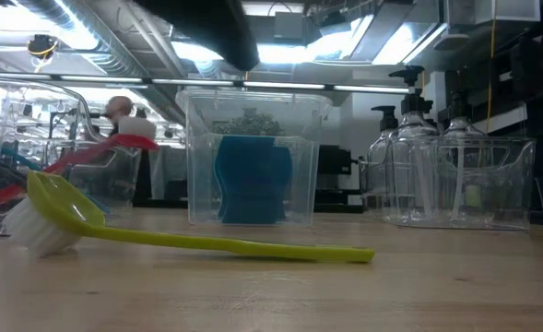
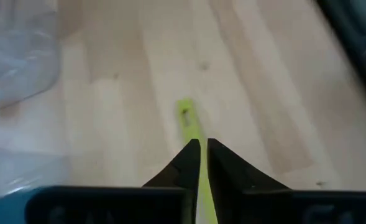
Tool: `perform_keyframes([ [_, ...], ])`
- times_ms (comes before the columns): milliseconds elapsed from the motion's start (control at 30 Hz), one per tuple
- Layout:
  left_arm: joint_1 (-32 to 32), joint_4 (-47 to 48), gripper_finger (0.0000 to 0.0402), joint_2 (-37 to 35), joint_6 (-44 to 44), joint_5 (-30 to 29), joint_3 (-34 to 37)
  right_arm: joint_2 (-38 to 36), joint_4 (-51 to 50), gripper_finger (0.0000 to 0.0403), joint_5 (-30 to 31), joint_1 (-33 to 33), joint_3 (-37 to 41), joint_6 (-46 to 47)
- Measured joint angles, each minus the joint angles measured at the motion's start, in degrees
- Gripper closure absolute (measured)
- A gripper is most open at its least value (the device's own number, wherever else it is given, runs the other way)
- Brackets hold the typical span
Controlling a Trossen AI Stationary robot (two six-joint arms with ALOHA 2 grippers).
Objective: Pick & Place Kitchen Sink Supplies
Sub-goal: Put the green brush into the left transparent bin
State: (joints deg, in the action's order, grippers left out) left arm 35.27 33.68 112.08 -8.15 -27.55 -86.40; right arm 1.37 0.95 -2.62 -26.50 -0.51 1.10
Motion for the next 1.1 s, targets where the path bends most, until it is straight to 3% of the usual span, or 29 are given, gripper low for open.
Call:
perform_keyframes([
  [233, -2.23, 5.51, 0.0314, 3.70, -6.41, 11.50, -3.48, 0.00, 0.00, 0.0095, 0.03, 0.02, 0.00, 0.07],
  [533, -2.88, 11.30, 0.0223, 5.36, -10.22, 12.05, -3.55, 0.00, 0.00, 0.0095, 0.03, 0.02, 0.01, 0.00],
  [1100, -4.68, 16.22, 0.0210, 9.98, -20.34, 14.90, -3.05, 0.02, 0.00, 0.0095, 0.03, 0.02, 0.00, 0.01],
])
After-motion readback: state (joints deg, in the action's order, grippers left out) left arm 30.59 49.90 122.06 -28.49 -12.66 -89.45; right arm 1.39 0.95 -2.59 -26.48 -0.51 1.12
